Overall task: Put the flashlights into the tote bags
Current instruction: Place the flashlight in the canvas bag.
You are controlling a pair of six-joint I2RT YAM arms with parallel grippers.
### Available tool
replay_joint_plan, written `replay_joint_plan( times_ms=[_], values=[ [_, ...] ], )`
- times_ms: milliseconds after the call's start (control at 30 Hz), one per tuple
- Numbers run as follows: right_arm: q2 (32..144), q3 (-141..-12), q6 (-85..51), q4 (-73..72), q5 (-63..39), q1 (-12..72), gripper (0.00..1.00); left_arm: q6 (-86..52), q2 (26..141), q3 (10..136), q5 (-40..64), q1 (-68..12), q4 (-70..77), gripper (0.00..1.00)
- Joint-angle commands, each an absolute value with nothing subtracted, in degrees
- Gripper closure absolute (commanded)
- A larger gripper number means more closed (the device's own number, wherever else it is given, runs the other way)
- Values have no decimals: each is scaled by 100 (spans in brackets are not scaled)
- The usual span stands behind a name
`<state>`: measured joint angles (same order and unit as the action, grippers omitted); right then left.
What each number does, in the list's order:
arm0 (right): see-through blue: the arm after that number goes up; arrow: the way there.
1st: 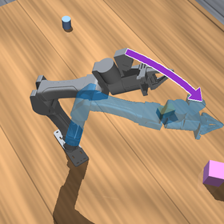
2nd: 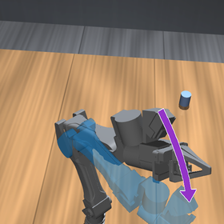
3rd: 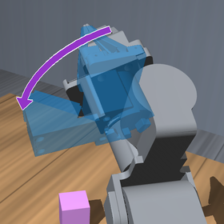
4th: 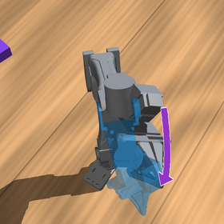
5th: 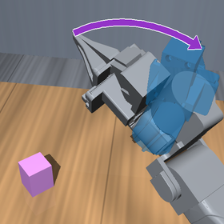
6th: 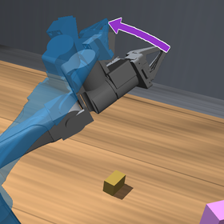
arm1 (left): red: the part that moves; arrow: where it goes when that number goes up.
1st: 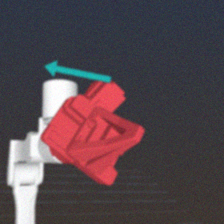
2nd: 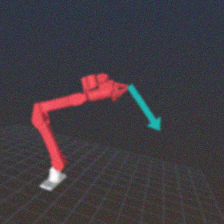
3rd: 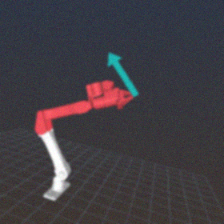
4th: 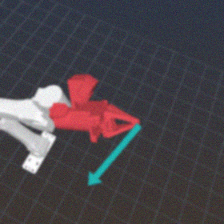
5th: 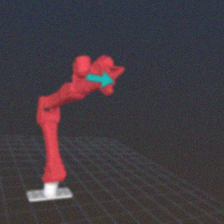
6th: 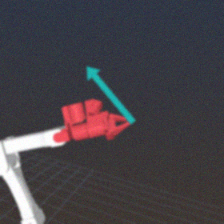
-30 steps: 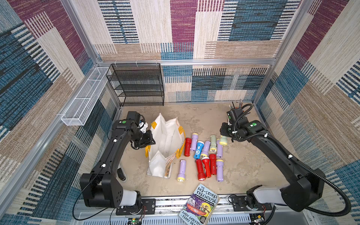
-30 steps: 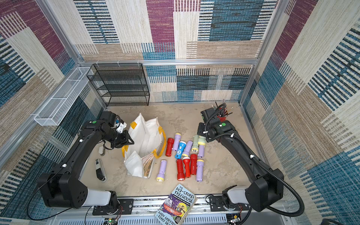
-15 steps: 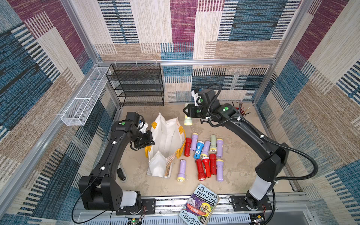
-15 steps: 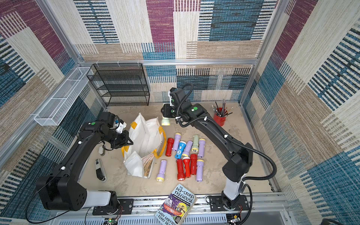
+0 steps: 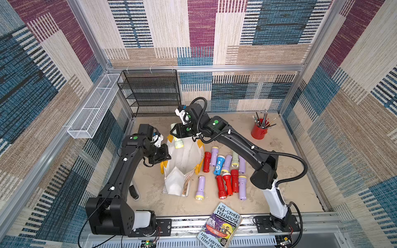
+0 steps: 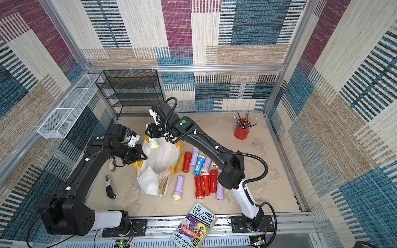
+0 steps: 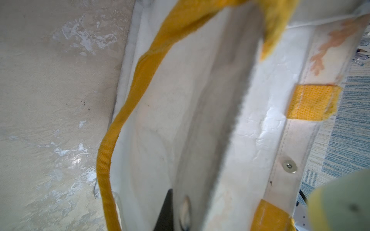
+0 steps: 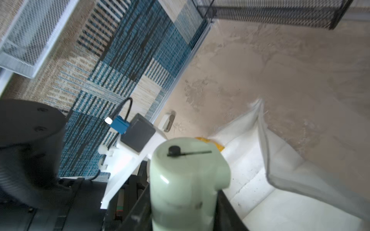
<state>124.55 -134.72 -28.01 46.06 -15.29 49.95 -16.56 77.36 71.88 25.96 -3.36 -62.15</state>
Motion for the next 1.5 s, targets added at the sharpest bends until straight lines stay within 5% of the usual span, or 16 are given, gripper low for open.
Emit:
replay_joint_plan(
  times_ms=[0, 667, 1467],
  values=[
    [12408, -13251, -2880, 4543, -1646, 5095, 67, -1735, 7692, 7125, 2758, -308, -6070, 91],
    [12324, -11549, -2949, 4297, -1928, 5303, 68, -1805, 7594, 7001, 2969, -88, -5968, 98],
    [13395, -11352, -3072, 4476, -1792, 5313, 61, -1758, 7630, 6838, 3177, -81, -5964, 100]
  ],
)
